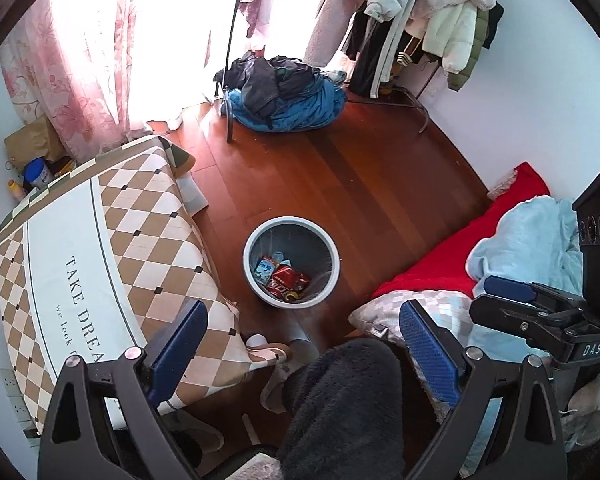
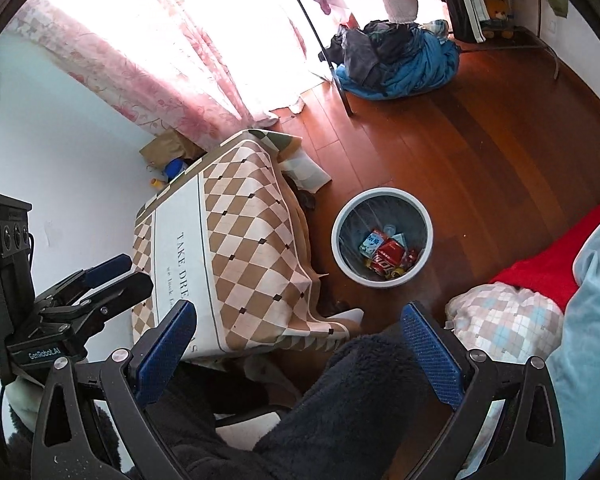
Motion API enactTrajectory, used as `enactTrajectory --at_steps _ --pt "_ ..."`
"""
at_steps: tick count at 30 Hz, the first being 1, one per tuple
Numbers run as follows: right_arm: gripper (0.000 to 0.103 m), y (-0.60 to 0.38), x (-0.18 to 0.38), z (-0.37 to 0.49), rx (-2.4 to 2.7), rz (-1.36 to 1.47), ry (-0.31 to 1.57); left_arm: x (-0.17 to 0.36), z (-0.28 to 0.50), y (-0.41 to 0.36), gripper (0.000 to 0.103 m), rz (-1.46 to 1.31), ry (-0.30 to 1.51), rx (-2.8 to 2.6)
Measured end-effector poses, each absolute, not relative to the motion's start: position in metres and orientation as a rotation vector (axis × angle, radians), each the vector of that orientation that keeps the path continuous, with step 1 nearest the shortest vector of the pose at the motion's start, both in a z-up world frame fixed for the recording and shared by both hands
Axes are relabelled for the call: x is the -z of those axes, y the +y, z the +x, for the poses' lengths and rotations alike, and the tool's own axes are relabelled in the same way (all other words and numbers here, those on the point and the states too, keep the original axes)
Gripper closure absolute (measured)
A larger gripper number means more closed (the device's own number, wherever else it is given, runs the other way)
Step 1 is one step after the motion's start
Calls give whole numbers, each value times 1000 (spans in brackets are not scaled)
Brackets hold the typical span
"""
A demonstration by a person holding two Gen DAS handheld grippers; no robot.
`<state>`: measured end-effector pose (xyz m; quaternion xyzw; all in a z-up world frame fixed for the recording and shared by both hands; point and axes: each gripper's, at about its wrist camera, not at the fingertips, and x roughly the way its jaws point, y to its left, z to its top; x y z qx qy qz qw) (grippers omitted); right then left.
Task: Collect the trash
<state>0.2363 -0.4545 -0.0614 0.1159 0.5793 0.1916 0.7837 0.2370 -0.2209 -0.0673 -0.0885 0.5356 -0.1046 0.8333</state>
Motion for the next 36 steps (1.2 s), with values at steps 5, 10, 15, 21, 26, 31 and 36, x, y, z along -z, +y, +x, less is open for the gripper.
enactTrajectory --at_steps 5,10,15,21,26,31,36 --pt "0 -451 52 232 -421 233 1247 59 232 -223 5 -193 1130 240" --pt "0 -448 49 231 -425 227 1246 56 231 -223 5 -200 1130 246" --pt "0 -449 50 231 -430 223 1257 56 228 -220 5 -199 1127 242" --pt "0 -451 50 231 -430 220 1262 53 225 -219 5 -191 1119 218" --pt "0 -450 52 230 -433 215 1264 54 224 -220 0 -195 1120 212" --pt "0 -448 53 229 -434 214 1265 54 224 -219 0 -195 1120 218" --pt "0 -446 54 229 -430 215 1266 55 224 -220 0 -200 1122 213"
